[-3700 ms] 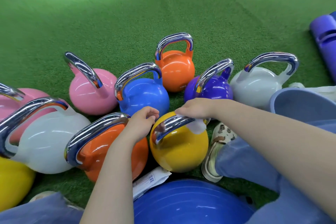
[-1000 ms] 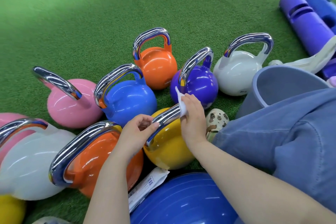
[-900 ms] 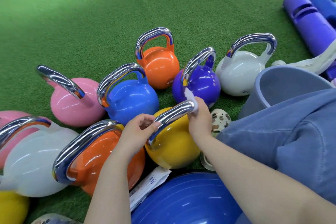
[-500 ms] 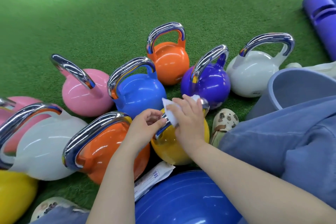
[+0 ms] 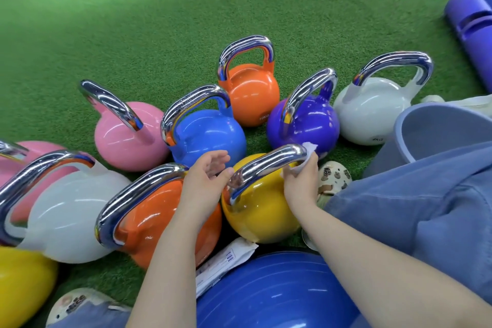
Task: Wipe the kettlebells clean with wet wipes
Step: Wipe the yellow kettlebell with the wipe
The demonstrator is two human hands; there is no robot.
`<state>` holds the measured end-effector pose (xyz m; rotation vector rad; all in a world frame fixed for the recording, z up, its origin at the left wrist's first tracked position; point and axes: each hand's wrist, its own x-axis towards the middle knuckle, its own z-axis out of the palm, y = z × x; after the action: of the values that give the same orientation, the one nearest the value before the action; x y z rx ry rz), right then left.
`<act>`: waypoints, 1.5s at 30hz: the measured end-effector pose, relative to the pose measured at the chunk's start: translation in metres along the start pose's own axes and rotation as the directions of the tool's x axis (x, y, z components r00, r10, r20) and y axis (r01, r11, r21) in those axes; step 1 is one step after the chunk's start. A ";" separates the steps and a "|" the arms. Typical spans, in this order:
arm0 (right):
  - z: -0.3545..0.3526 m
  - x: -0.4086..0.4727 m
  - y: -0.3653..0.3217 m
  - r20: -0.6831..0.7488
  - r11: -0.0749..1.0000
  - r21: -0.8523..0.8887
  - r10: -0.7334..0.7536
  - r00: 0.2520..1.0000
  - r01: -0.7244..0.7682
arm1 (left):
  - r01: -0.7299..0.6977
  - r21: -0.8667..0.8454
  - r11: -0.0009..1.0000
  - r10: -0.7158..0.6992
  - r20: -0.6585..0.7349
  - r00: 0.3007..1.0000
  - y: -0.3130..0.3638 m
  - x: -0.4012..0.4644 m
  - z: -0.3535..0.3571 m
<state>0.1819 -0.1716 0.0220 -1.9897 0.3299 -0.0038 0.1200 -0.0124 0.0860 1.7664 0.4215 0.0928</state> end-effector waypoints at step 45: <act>0.046 -0.068 -0.047 0.328 0.839 0.456 0.151 0.933 -0.296 | -0.043 0.127 0.991 0.081 -0.303 0.949 -0.012 0.006 -0.008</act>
<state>0.1340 -0.0959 0.0541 -1.3999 0.3385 0.3140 0.1203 -0.0007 0.0758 1.8894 0.6070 0.4000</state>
